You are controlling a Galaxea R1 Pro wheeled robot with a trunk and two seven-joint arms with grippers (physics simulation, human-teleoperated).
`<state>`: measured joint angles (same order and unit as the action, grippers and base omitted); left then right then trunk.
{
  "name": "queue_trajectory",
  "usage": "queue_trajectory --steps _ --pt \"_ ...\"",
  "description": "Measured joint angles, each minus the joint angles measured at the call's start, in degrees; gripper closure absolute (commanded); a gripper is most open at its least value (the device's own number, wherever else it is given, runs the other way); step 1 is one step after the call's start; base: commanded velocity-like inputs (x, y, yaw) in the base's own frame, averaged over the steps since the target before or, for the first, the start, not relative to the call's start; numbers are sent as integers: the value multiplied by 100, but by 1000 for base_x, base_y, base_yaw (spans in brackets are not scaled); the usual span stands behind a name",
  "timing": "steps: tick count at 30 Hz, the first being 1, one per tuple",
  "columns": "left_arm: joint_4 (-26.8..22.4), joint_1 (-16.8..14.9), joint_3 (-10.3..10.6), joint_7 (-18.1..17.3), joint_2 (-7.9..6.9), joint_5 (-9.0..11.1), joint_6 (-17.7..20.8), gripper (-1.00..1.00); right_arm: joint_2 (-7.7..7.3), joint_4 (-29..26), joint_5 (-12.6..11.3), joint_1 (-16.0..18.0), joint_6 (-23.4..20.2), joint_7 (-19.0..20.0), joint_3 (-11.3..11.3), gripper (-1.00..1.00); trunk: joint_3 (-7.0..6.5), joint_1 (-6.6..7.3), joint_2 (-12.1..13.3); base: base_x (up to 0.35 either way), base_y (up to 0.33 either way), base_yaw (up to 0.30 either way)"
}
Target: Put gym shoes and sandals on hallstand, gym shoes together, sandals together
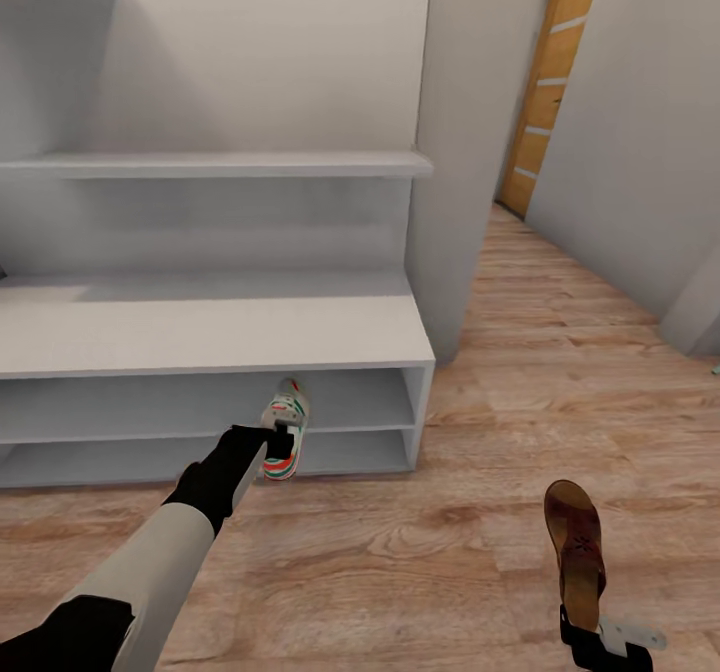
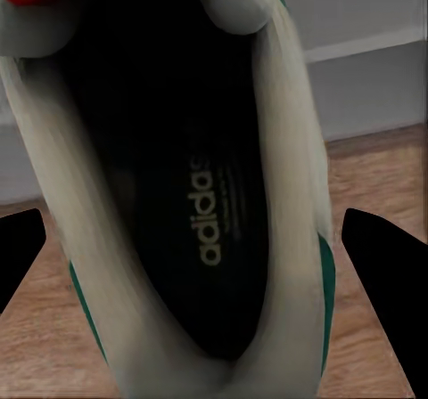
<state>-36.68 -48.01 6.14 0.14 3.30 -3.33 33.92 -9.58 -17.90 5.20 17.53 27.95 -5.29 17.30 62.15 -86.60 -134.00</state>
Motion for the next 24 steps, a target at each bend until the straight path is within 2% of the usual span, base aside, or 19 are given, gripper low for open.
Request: queue_trajectory --steps 11,24 --pt "63 4 -1 3 -4 10 -26 100 -2 9 15 0 3 2 -9 100 -2 -1 0 273 -165 0" --pt "83 93 -2 9 -19 38 -86 100 -1 9 16 1 3 3 -8 100 -2 -3 0 29 -12 0"
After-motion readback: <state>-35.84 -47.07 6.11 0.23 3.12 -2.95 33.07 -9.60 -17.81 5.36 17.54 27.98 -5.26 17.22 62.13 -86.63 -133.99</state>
